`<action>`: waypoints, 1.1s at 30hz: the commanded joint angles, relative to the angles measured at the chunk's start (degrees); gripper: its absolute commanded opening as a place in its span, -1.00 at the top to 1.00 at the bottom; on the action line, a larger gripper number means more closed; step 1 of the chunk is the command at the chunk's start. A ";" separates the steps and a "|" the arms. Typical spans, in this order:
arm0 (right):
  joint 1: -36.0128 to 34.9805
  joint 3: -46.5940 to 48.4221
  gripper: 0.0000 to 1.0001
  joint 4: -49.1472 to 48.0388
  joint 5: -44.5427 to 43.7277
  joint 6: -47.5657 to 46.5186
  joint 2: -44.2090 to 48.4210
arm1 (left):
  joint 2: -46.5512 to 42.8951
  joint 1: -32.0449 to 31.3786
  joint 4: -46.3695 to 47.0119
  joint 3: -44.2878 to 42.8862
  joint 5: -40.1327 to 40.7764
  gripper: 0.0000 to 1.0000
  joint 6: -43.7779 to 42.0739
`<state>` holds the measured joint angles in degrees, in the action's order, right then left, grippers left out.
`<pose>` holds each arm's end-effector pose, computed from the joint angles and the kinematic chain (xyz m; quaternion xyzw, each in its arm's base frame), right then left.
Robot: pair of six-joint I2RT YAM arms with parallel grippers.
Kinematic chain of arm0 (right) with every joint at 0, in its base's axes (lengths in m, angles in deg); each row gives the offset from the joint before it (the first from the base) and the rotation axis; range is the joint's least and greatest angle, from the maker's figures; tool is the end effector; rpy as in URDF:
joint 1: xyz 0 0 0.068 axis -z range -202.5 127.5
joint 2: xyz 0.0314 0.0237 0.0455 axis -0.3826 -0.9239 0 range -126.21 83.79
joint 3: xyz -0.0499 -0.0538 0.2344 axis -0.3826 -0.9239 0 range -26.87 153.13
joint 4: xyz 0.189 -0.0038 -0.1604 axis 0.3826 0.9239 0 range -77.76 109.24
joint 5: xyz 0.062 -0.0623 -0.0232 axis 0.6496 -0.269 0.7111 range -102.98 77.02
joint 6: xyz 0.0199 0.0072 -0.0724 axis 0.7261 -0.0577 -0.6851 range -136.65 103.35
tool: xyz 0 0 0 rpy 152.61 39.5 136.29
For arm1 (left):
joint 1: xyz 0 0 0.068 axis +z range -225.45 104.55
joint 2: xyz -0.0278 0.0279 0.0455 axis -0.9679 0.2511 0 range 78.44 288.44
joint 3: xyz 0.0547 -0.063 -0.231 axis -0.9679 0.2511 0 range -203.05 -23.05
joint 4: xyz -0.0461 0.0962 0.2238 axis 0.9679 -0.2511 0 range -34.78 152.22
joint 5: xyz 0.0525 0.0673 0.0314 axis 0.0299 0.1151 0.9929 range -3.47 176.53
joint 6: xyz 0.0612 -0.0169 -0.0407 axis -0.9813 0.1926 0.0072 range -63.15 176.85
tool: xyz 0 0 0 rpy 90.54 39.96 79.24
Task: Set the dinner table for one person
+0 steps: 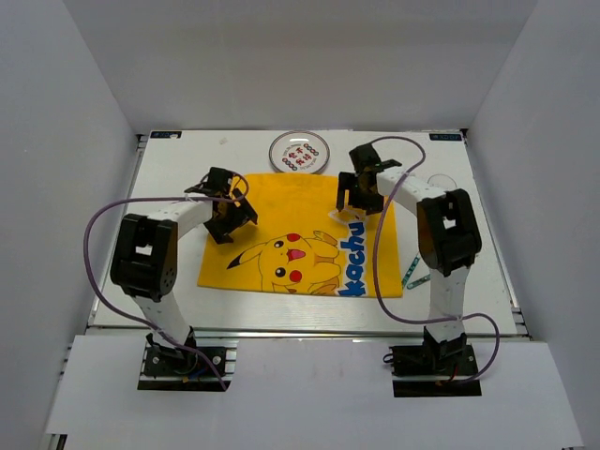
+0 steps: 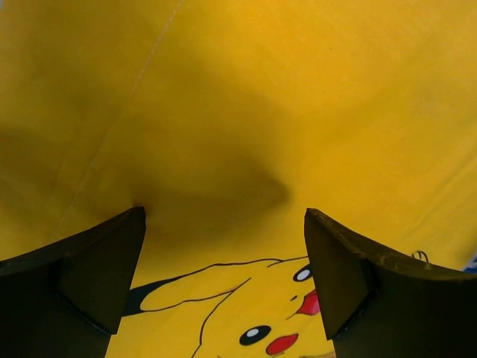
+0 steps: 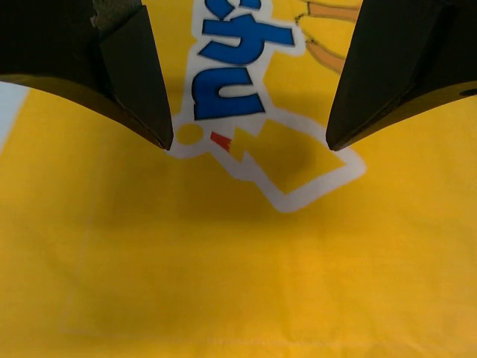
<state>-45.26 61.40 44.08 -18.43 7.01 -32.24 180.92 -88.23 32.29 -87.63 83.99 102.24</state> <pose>0.3941 0.1589 0.1527 0.0200 0.9638 0.0610 0.2588 0.3325 -0.0783 0.1220 -0.2713 0.9428 -0.1125 0.1574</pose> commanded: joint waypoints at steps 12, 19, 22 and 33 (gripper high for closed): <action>-5.10 -28.15 -0.78 -13.29 -0.61 3.94 6.43 | -10.45 -3.48 -0.13 24.85 14.76 -0.96 9.02; -4.22 -14.73 -0.78 -6.02 -3.24 0.25 -1.56 | -4.13 -3.48 -2.93 15.63 15.47 -0.96 8.23; -3.52 -6.11 -0.79 -1.62 -3.86 -0.81 -6.13 | -1.93 -2.96 -3.64 11.50 14.68 -0.96 8.58; -1.58 -3.98 -0.78 -0.19 -4.30 1.30 -6.05 | 3.08 -1.90 -8.82 -1.60 15.73 -0.96 8.23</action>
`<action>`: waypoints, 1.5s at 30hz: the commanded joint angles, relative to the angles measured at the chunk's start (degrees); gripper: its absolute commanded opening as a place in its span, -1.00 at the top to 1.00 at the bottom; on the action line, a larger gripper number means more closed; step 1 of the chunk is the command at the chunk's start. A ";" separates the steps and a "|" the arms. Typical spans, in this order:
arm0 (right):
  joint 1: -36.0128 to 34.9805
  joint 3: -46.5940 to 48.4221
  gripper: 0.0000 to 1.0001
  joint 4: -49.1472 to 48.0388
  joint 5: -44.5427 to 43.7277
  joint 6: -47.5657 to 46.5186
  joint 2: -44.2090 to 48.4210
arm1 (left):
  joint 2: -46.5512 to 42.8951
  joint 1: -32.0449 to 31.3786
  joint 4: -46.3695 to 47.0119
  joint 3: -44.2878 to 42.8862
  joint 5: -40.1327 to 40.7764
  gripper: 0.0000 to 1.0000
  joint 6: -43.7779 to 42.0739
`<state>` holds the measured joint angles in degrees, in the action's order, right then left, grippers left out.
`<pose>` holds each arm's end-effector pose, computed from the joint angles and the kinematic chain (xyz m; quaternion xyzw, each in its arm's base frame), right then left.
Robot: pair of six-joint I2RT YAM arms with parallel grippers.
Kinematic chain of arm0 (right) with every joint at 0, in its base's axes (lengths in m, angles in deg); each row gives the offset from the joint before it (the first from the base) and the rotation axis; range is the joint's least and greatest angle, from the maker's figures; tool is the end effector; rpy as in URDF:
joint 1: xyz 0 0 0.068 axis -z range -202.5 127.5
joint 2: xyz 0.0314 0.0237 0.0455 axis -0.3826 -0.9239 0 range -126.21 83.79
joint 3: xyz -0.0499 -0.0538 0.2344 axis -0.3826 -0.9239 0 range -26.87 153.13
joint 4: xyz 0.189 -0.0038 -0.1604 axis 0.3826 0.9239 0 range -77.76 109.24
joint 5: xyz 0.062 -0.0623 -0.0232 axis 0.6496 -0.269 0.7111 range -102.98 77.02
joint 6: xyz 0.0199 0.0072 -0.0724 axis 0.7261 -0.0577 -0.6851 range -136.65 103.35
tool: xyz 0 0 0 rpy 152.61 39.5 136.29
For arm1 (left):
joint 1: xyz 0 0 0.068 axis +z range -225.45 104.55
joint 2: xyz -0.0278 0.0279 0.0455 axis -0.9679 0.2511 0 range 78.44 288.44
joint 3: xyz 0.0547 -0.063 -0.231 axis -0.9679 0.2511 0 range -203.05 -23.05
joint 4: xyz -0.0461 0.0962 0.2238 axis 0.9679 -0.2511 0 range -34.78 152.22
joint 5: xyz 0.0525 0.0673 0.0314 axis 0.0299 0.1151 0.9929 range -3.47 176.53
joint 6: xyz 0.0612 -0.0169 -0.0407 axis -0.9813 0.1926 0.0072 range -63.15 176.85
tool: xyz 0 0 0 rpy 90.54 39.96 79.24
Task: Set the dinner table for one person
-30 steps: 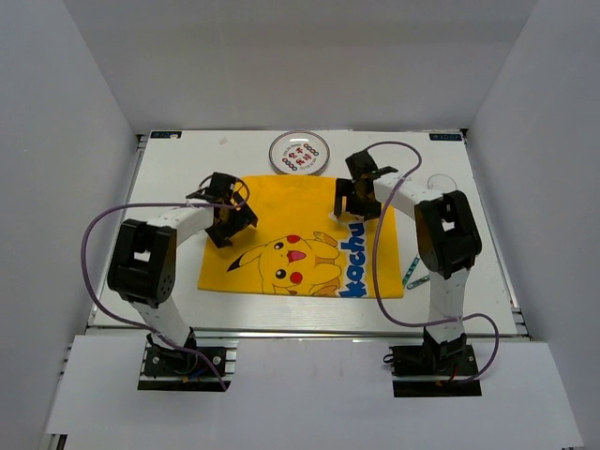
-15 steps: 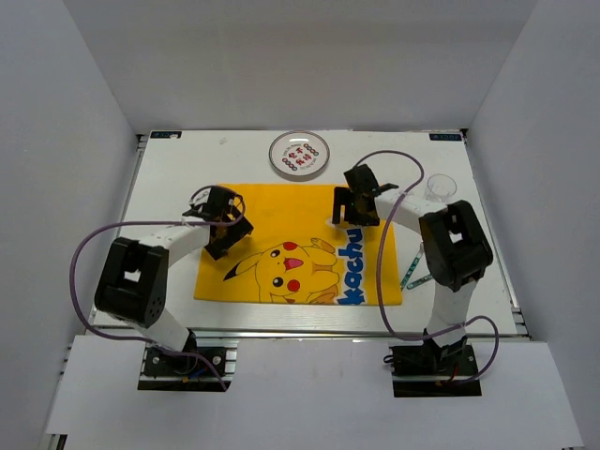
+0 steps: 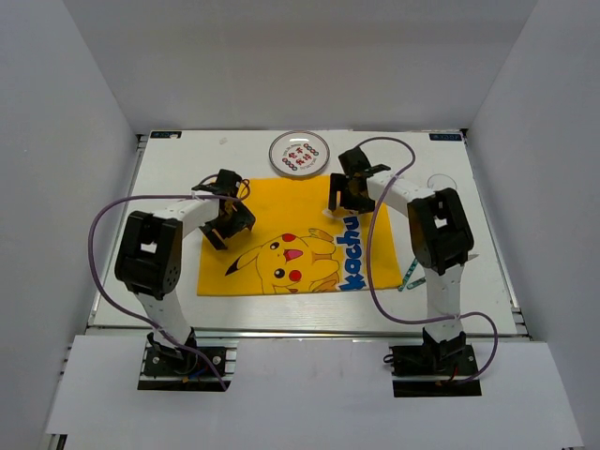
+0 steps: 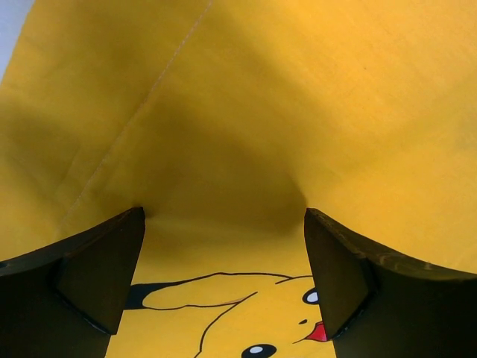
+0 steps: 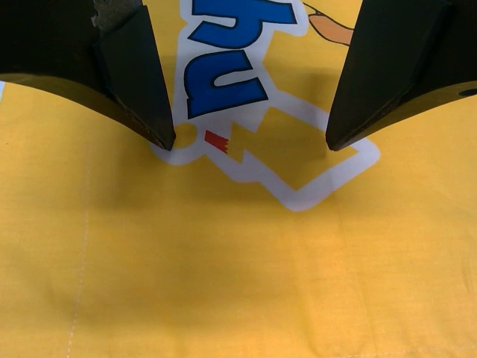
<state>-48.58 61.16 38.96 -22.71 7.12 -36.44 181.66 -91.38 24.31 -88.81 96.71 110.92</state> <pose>0.3966 0.1822 0.1281 0.0033 0.9602 0.0384 0.2766 0.3184 -0.0791 0.1183 -0.3334 0.9300 -0.0007 0.1544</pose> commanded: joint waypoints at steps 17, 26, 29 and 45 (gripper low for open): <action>2.09 -6.37 -0.79 3.52 1.74 1.81 -1.42 | 5.94 1.25 -1.20 -6.04 4.59 -0.96 -0.71; 2.62 -6.03 -0.79 3.78 1.65 1.54 -1.24 | 4.54 0.45 -1.47 -6.68 5.65 -0.96 0.16; 2.36 -5.41 -0.78 4.13 2.09 1.81 -0.98 | 3.92 1.07 -2.68 -7.62 4.94 -0.96 0.17; 2.44 14.26 -0.79 11.60 2.00 1.02 -0.18 | -7.15 0.54 -5.33 -9.31 6.96 -0.96 -2.82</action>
<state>-46.44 70.67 48.10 -21.16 8.58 -35.21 177.31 -90.79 20.24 -97.09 102.21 109.19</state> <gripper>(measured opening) 0.891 0.980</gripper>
